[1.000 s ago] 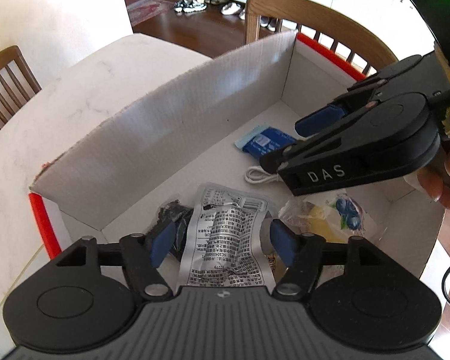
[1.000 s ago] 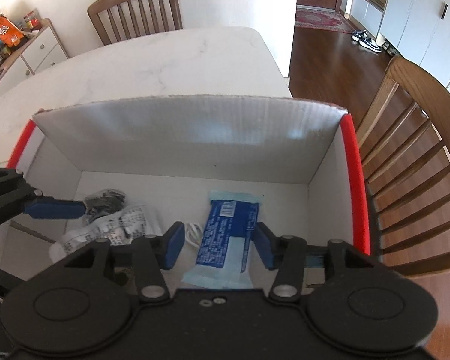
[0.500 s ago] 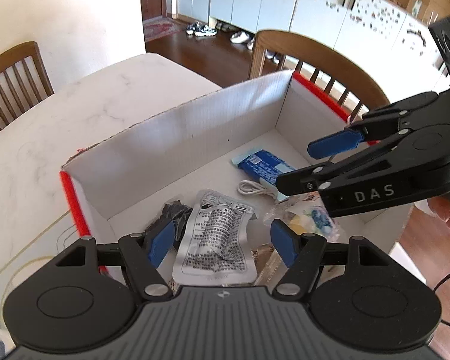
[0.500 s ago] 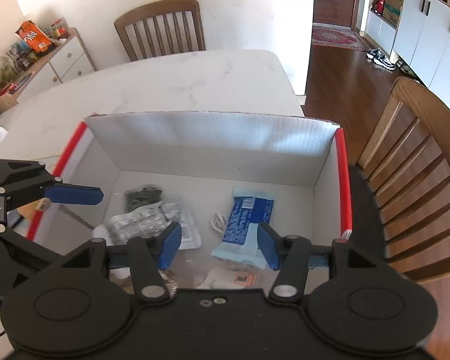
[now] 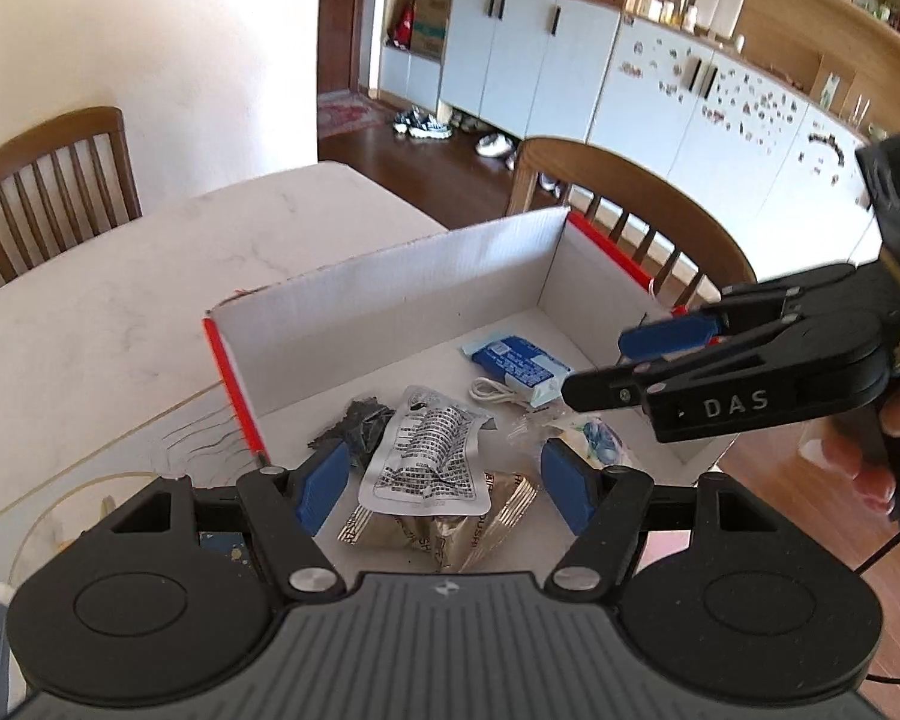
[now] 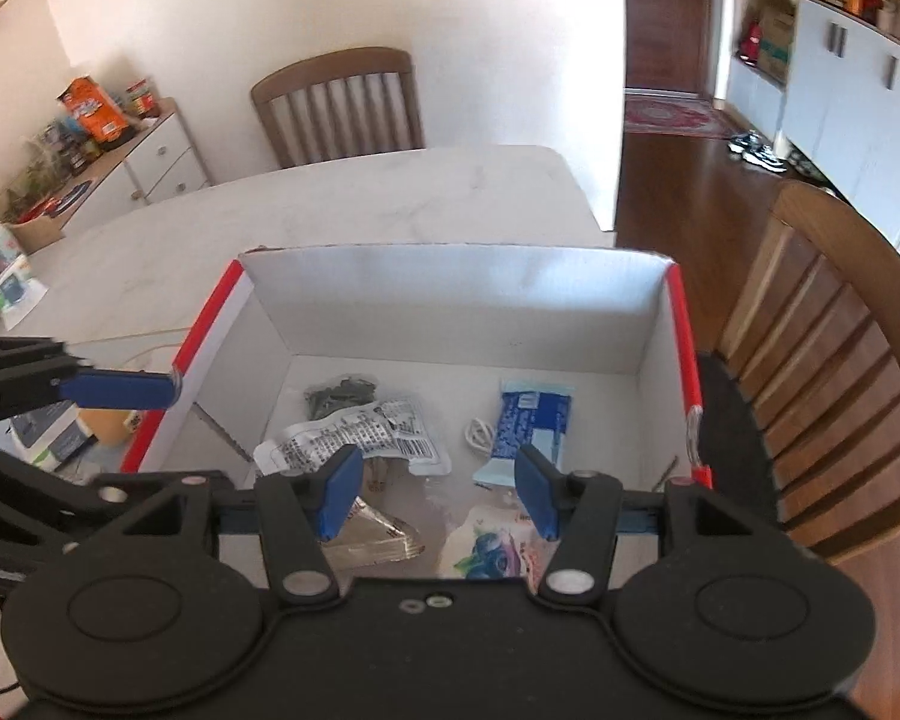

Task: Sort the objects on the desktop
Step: 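Open right tool to drop snack bar while left tool releases sachet into box, then withdraw both tools from the box back over the table items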

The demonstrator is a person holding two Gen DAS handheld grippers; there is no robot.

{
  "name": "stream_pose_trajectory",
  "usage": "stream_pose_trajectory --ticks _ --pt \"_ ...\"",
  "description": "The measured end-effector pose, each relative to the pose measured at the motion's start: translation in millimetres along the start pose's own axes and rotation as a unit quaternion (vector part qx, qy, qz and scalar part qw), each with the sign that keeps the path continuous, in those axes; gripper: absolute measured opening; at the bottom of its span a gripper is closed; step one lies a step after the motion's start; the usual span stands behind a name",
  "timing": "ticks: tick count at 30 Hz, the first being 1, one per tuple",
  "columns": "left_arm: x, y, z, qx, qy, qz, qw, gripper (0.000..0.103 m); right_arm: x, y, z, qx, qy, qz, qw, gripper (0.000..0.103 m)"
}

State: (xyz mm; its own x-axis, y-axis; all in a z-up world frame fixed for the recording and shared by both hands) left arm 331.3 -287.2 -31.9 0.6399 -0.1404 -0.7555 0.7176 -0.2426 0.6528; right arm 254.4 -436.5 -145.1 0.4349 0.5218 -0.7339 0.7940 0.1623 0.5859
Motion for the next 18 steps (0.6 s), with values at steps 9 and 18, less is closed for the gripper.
stream_pose_trajectory --ticks 9,18 --pt "-26 -11 -15 -0.016 -0.003 0.032 0.9994 0.07 -3 -20 -16 0.011 -0.015 0.005 1.0 0.057" --pt "-44 -33 -38 -0.008 -0.008 0.043 0.999 0.075 -5 -29 -40 0.021 -0.028 0.023 0.999 0.065"
Point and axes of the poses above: each gripper's, at about its wrist camera, not at the fingertips, and x roughly the way its jaws point, z to its right, y to its top, the point moved 7 cm from there along x, roughly the way its jaws point, and after that the axes turned 13 degrees about y, right-handed, at the moved point
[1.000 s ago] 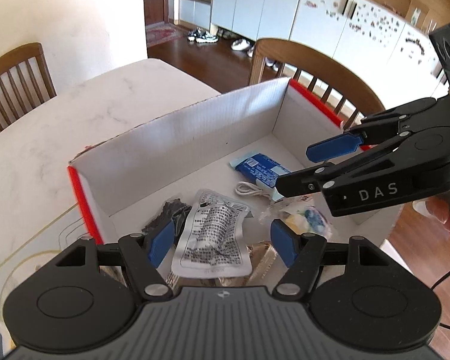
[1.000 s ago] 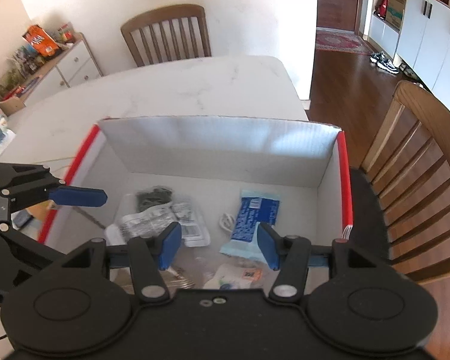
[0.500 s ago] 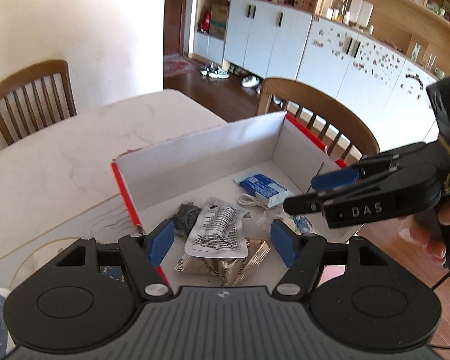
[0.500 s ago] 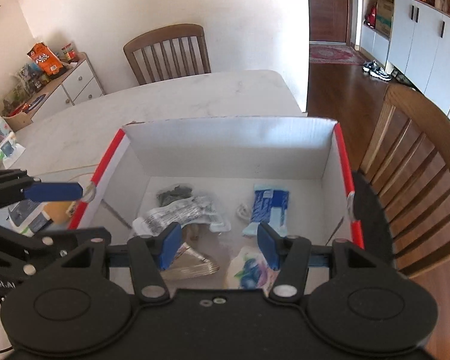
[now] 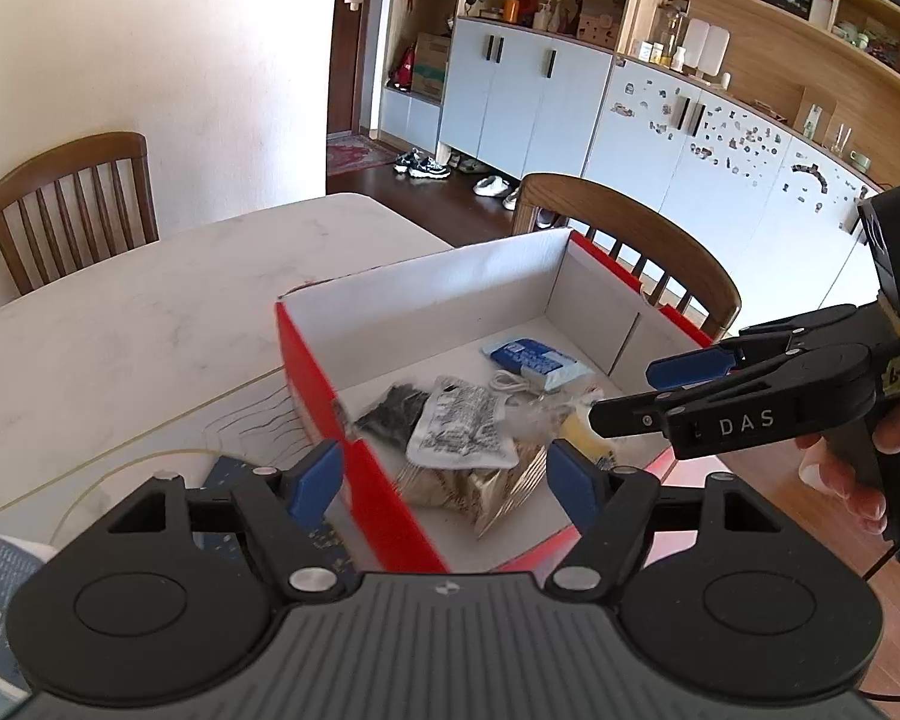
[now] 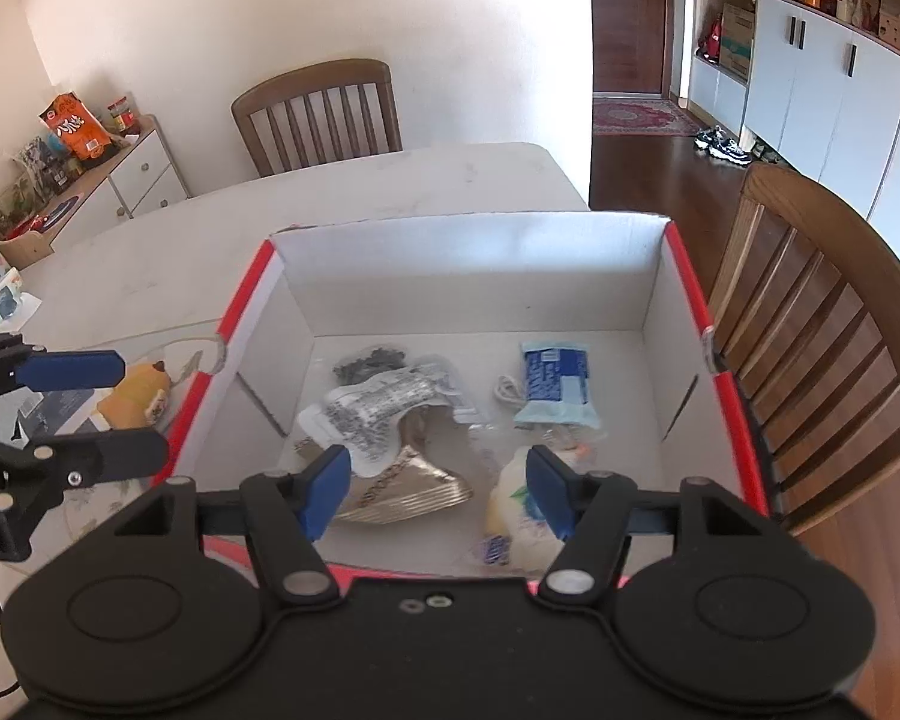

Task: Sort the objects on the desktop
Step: 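Withdraw both tools from the box back over the table items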

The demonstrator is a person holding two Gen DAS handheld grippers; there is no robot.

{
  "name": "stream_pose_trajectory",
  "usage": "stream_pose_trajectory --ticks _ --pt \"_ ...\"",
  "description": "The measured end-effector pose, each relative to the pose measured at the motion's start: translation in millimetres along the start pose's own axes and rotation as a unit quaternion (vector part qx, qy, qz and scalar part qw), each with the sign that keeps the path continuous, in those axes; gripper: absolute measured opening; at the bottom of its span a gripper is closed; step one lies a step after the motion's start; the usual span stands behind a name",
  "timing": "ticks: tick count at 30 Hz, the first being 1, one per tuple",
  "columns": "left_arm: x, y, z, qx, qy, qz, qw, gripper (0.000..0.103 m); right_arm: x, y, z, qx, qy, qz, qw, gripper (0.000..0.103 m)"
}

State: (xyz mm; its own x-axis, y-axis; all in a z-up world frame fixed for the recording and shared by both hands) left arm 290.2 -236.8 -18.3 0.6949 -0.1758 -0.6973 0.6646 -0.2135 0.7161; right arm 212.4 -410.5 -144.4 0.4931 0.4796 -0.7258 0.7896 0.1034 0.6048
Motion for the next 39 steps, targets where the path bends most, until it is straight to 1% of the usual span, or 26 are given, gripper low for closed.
stream_pose_trajectory --ticks 1,3,5,8,11,14,16,17,18,26,31,39 --pt "-2 -2 -4 0.0 -0.001 0.002 1.0 0.075 1 -1 -5 0.001 0.0 0.0 1.0 0.065" --pt "-7 -6 -11 -0.002 -0.001 0.005 1.0 0.079 4 -3 -14 0.002 0.001 0.001 1.0 0.067" --pt "-11 -10 -19 -0.003 -0.001 0.009 1.0 0.081 4 -4 -24 -0.001 0.003 0.004 1.0 0.07" --pt "-18 -16 -33 -0.011 -0.002 0.012 0.9999 0.082 6 -4 -39 -0.007 0.003 0.009 1.0 0.073" --pt "-23 -22 -47 -0.015 0.0 0.016 0.9998 0.086 9 -4 -55 -0.007 0.009 0.016 1.0 0.077" --pt "-29 -28 -60 -0.016 -0.002 0.016 0.9997 0.087 12 -4 -69 -0.01 0.012 0.019 1.0 0.08" --pt "-34 -32 -69 -0.012 0.002 0.022 0.9997 0.095 15 -4 -80 -0.012 0.014 0.022 1.0 0.081" --pt "-36 -34 -73 -0.011 0.006 0.025 0.9996 0.101 16 -4 -84 -0.013 0.014 0.022 1.0 0.082" --pt "-38 -36 -78 -0.011 0.008 0.028 0.9995 0.102 18 -5 -90 -0.013 0.014 0.023 1.0 0.083" --pt "-49 -49 -122 -0.037 0.018 0.027 0.9988 0.102 34 -2 -132 -0.019 0.016 0.028 0.999 0.084" --pt "-56 -57 -151 -0.046 0.035 0.036 0.9977 0.102 46 0 -156 -0.029 0.018 0.027 0.999 0.084" --pt "-59 -69 -196 -0.064 0.058 0.03 0.9958 0.102 71 4 -184 -0.038 0.018 0.021 0.999 0.085"
Point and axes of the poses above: each gripper's, at about its wrist camera, not at the fingertips, and x roughly the way its jaws point, z to its right, y to its top, the point moved 7 cm from there along x, roughly the way its jaws point, and after that the axes turned 13 degrees about y, right-handed, at the moved point
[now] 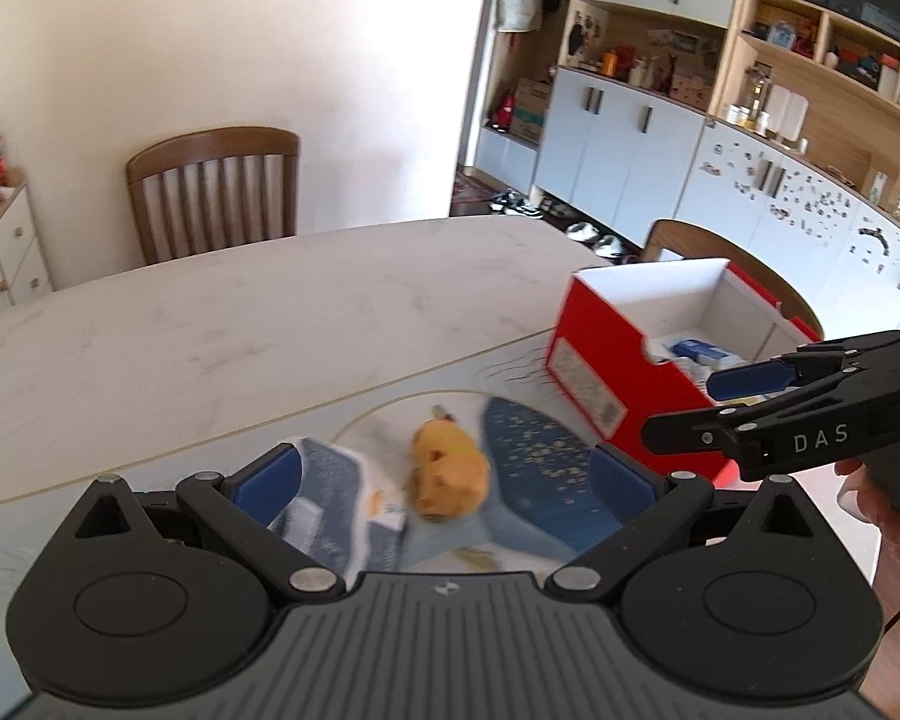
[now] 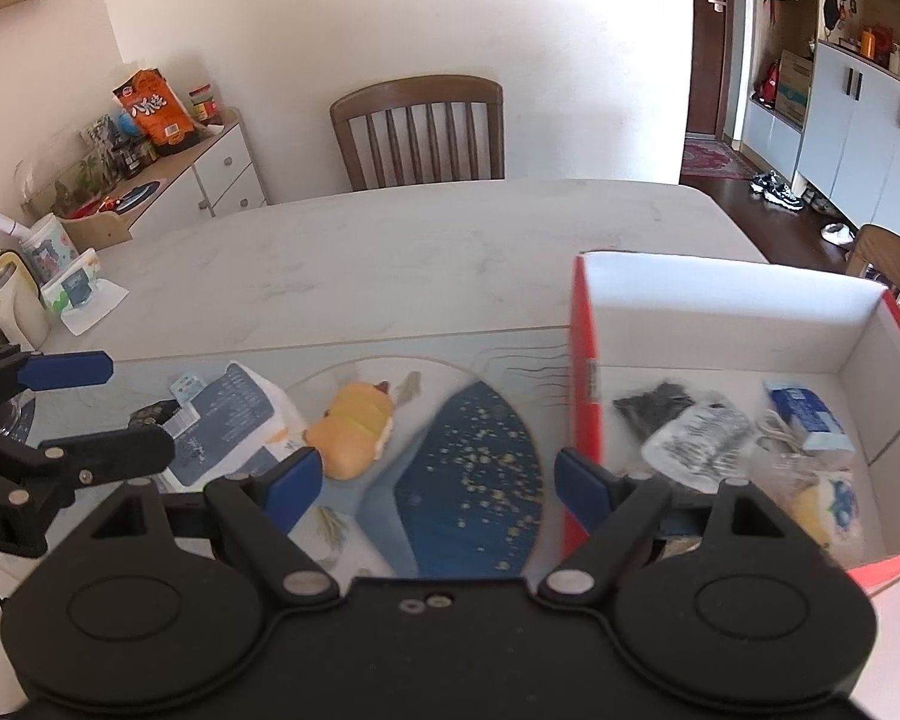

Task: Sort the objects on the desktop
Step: 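Withdraw both tools from the box back over the table items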

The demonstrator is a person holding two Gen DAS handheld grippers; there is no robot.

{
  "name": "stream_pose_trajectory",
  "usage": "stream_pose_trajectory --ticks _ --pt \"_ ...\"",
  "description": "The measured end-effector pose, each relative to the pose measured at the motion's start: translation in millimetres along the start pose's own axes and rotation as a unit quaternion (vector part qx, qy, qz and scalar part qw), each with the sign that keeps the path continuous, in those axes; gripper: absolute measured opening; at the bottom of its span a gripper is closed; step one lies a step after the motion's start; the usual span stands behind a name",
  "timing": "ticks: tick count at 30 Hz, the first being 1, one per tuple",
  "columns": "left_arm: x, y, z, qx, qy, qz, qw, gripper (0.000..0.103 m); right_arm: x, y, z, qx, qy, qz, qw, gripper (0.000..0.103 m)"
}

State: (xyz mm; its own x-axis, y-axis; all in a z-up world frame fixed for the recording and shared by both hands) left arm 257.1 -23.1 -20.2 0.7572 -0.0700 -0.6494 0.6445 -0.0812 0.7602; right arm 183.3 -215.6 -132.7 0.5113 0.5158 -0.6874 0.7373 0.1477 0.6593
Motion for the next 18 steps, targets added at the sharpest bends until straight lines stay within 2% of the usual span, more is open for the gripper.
stream_pose_trajectory --ticks 8,18 --pt "5 -14 -35 -0.011 0.013 -0.008 0.9998 0.102 27 2 -17 -0.002 -0.003 -0.011 1.0 0.085" --pt "25 -35 -47 -0.006 0.006 -0.024 0.9997 0.102 62 7 -24 -0.005 -0.012 -0.024 1.0 0.085"
Point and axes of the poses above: each gripper's, at about its wrist camera, not at the fingertips, and x roughly the way its jaws point, z to its right, y to its top, the point moved 7 cm from there along x, roughly the way its jaws point, and after that the axes turned 13 degrees about y, right-handed, at the moved point
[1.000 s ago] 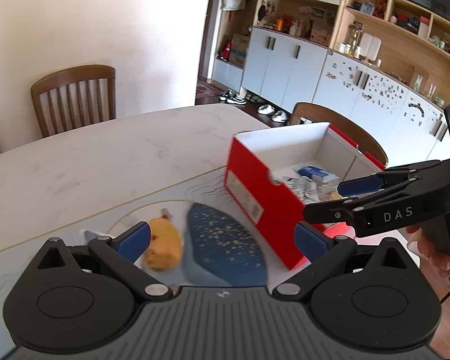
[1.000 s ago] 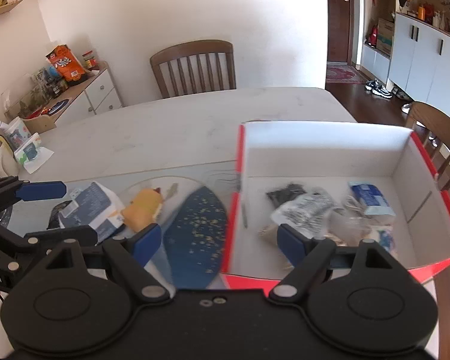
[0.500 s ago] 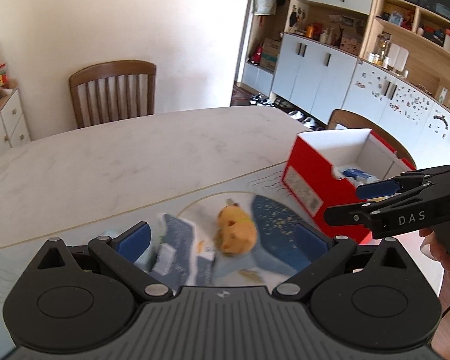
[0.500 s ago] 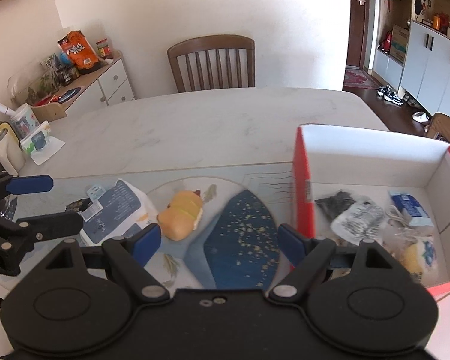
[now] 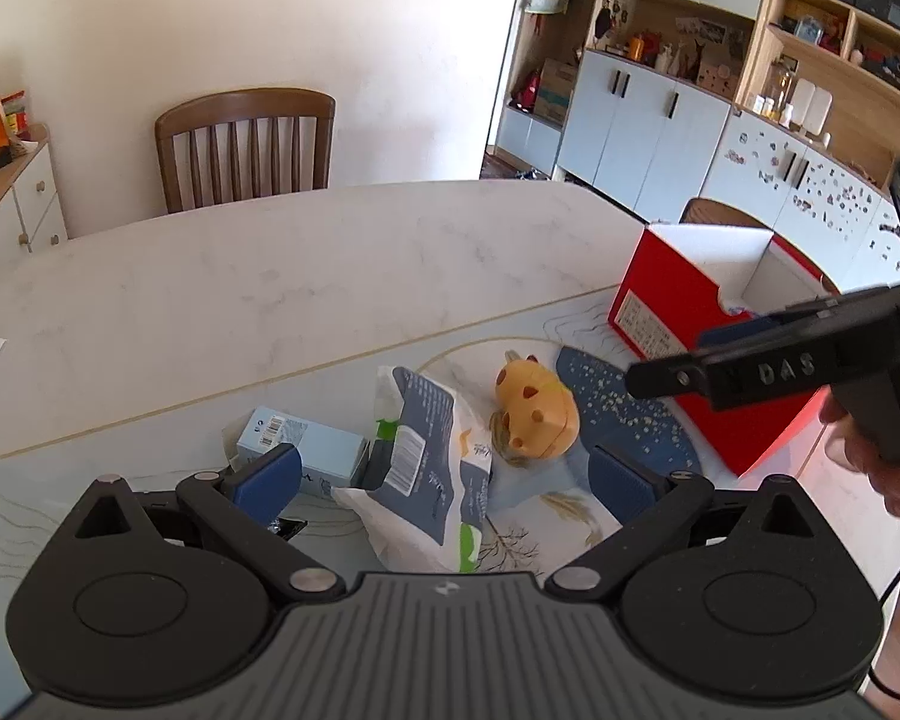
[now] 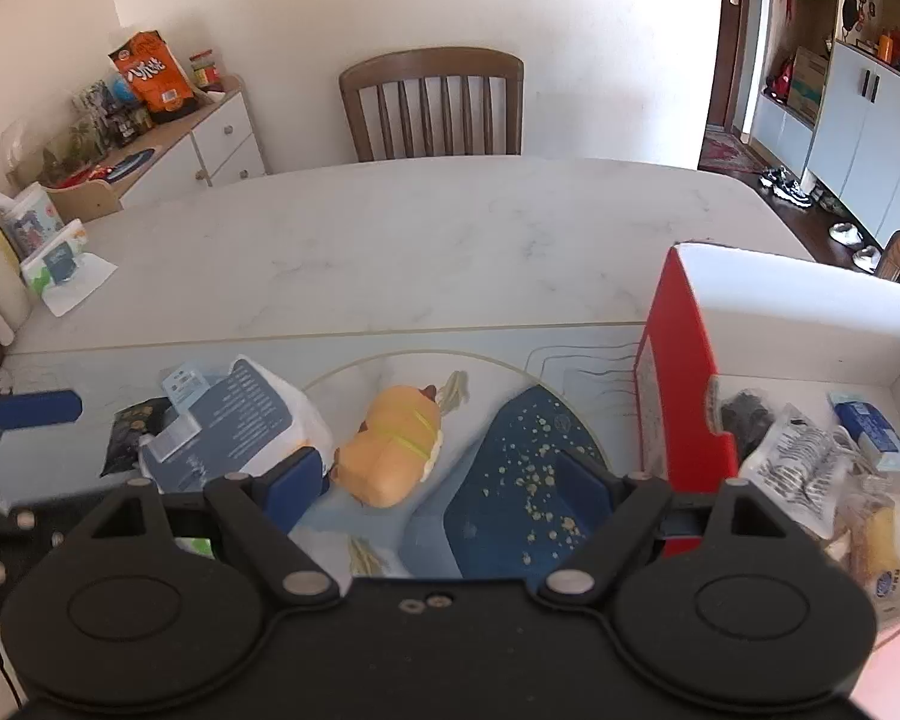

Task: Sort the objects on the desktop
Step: 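Withdraw both tools from the box back over the table items, then reach right tool to yellow plush toy while left tool nears tissue pack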

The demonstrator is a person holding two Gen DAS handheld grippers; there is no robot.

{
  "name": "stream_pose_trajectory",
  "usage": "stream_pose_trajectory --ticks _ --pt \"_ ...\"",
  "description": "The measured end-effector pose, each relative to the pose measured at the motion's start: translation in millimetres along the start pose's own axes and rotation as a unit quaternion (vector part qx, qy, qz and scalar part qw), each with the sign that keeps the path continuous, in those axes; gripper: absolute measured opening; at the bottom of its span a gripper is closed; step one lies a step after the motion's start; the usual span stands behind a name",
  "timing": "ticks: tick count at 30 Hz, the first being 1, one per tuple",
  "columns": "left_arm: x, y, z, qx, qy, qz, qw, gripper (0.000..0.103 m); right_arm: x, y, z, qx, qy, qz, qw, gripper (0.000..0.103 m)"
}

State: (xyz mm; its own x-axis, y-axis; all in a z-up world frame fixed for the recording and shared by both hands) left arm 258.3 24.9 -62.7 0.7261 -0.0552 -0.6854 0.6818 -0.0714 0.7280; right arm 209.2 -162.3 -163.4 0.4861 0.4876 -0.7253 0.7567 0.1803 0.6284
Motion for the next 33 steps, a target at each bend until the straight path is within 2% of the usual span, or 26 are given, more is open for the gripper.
stream_pose_trajectory --ticks 6,14,25,31,33 --pt "20 -9 1 0.019 -0.002 -0.011 0.9998 0.102 24 7 -2 0.006 0.001 -0.008 1.0 0.085" --pt "36 -8 12 0.063 0.003 0.003 0.998 0.102 58 8 -3 0.004 -0.001 -0.031 1.0 0.084" --pt "57 -13 22 0.093 0.004 -0.002 0.9957 0.1 87 5 6 0.02 -0.002 -0.056 0.998 0.083" --pt "63 -18 23 0.093 -0.001 -0.012 0.9956 0.082 97 -3 4 0.024 0.003 -0.073 0.997 0.077" --pt "65 -20 22 0.093 -0.002 -0.017 0.9955 0.072 99 -5 3 0.023 0.005 -0.076 0.997 0.074"
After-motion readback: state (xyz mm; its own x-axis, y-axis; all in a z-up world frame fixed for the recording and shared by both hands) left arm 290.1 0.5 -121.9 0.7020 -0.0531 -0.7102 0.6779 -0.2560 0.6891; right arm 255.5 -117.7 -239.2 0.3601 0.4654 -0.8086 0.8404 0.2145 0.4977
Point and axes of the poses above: each gripper's, at about its wrist camera, not at the fingertips, and x roughly the way its jaws point, z to its right, y to its top, the point moved 7 cm from there along x, roughly the way its jaws point, and after that the axes turned 13 degrees about y, right-handed, at the moved point
